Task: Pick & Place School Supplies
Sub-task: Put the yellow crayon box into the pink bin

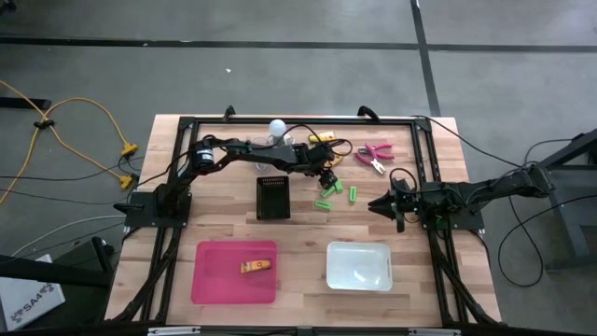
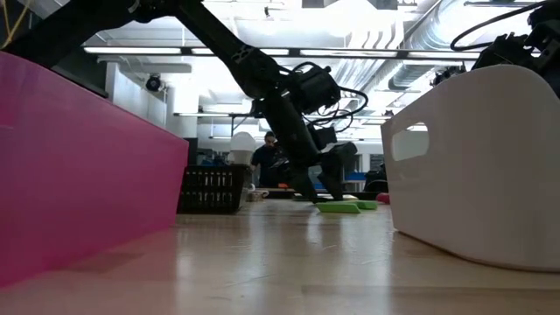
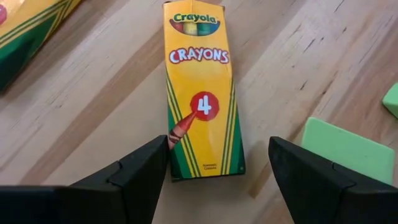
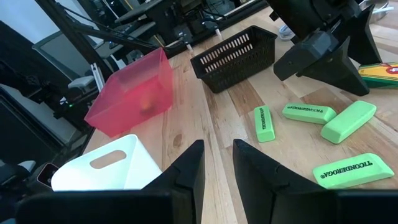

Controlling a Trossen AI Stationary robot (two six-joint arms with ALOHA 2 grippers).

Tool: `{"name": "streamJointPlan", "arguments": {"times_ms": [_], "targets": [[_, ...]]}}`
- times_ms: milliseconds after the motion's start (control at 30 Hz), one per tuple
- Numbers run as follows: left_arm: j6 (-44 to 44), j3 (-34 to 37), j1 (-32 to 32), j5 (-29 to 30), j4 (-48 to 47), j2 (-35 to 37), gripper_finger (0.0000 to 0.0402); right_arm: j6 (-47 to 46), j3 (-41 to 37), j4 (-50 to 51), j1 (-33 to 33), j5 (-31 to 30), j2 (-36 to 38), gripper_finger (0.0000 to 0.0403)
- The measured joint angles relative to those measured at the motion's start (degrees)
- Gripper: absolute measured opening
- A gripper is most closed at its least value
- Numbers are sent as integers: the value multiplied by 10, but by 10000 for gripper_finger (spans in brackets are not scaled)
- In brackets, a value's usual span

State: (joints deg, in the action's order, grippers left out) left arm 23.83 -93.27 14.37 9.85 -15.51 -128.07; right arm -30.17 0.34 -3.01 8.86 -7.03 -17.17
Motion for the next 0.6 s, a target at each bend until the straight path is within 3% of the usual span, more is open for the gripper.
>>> {"name": "streamJointPlan", "arguments": {"times_ms": [600], "targets": [[2,0,0,8,-4,-1,205,0,0,0,0,-1,0,72]]}}
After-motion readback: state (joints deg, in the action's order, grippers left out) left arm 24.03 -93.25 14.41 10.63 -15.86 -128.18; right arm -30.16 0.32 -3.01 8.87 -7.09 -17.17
